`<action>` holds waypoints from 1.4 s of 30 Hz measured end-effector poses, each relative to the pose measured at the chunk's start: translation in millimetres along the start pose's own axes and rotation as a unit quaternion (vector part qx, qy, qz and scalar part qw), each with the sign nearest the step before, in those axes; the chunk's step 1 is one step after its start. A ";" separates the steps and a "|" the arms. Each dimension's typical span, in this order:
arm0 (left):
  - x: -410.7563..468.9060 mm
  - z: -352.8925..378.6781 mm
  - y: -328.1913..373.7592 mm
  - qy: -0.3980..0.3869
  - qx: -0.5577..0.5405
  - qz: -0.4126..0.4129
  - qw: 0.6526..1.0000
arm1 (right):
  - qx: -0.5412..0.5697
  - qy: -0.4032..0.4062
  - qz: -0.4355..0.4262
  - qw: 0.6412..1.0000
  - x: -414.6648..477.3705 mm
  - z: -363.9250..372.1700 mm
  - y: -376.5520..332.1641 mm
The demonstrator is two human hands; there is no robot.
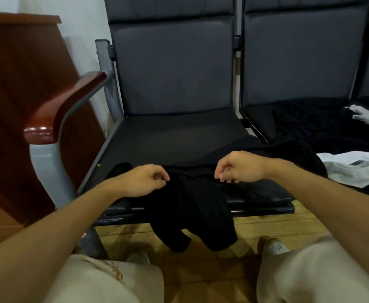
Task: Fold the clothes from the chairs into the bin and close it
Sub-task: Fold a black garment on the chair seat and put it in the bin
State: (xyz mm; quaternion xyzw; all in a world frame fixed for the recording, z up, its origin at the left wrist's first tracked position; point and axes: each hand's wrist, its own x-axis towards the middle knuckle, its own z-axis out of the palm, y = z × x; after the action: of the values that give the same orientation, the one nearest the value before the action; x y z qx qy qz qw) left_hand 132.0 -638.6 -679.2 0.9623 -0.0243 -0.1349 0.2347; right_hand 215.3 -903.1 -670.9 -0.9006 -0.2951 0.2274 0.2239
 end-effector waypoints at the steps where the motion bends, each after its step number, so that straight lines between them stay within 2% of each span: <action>1: 1.8 1.5 -1.7 -0.026 0.027 -0.002 0.999 | -0.014 -0.002 -0.002 1.000 4.2 0.5 -1.0; 8: 23.0 15.9 -4.9 -0.048 0.125 -0.059 0.989 | -0.151 -0.045 0.070 0.985 37.4 6.6 4.1; 12: 38.7 22.1 -9.4 -0.058 0.178 -0.057 0.981 | -0.173 0.004 0.085 0.981 53.5 5.7 13.6; 14: 43.4 22.2 -11.7 -0.061 0.171 -0.054 0.982 | -0.174 0.027 0.077 0.981 57.2 5.0 14.3; 18: 42.7 19.0 -16.0 -0.031 0.139 -0.040 0.989 | -0.209 0.043 -0.004 0.977 60.3 7.9 8.4; 20: 38.8 15.3 -19.2 0.004 0.115 -0.032 0.993 | -0.185 0.027 -0.025 0.982 61.9 10.3 6.5; 24: 23.8 4.6 -30.5 0.065 0.065 -0.020 0.996 | -0.098 0.019 -0.011 0.995 57.5 13.7 2.9; 28: 0.9 -4.6 -45.5 0.073 0.034 -0.024 0.996 | -0.116 0.033 -0.034 0.992 53.9 17.3 -3.7; 30: -9.3 -6.8 -52.8 0.073 0.020 -0.025 0.997 | -0.092 0.071 -0.054 0.992 49.3 15.8 -8.4; 33: -19.1 -8.2 -60.1 0.065 0.023 -0.015 0.997 | -0.015 0.173 -0.079 0.982 37.2 7.6 -17.1; 37: -20.8 -3.3 -58.2 0.050 0.094 0.000 0.994 | 0.115 0.294 -0.088 0.945 24.4 -3.4 -23.4; 40: -16.3 1.7 -51.5 0.063 0.141 0.021 0.988 | 0.207 0.327 -0.106 0.916 11.1 -11.1 -28.7; 42: -14.8 3.0 -46.9 0.073 0.151 0.032 0.985 | 0.187 0.332 -0.128 0.916 1.8 -13.4 -32.8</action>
State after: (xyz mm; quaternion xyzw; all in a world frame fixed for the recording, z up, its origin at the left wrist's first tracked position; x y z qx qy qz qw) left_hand 116.2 -596.7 -699.6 0.9927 -0.0577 -0.0515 0.0924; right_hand 209.7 -881.7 -643.1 -0.8204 -0.2685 -0.0645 0.5008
